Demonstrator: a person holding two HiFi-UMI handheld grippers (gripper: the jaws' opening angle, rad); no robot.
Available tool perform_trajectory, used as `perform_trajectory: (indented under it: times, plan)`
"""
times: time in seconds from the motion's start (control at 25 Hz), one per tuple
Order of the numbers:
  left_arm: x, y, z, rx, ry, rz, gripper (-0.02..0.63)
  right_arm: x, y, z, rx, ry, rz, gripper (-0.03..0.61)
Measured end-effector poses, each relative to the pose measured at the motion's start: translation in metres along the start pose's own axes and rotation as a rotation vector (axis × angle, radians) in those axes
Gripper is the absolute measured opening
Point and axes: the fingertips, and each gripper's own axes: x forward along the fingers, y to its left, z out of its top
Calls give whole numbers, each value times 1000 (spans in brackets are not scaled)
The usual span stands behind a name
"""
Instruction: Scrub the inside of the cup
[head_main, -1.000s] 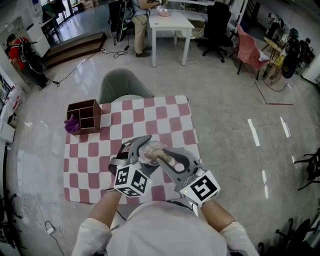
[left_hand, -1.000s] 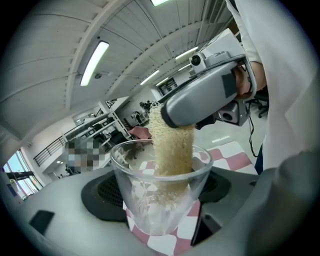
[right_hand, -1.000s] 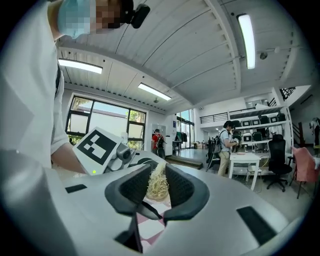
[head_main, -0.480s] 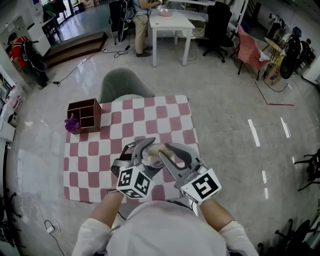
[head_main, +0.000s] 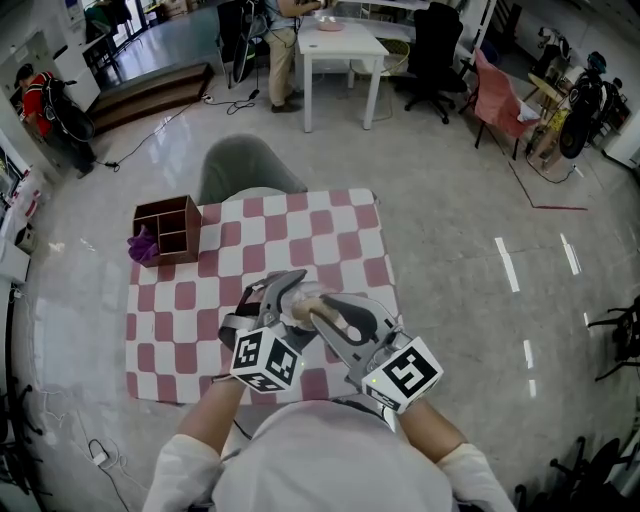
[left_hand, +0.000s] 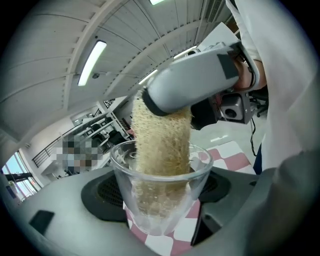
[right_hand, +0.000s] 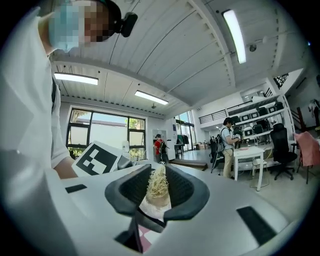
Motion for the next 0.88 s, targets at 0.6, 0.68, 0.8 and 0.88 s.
perform_trajectory:
  times: [0.6,0.68,0.8,0.88]
  plan:
    - [3,6,-12,-182,-53,33,383,-17,-30,16,38,-118,-139,106]
    - [5,10,-13,-229,-80,46,383,-23,-36,23,48,-152,-172,106]
    - [11,18,-18,-331,-132,67,383,-34,-45,32,52,-188,-225,106]
    - [16,23,-22,-393,-169,79,383,-41,-52,32,65,-197,-254,106]
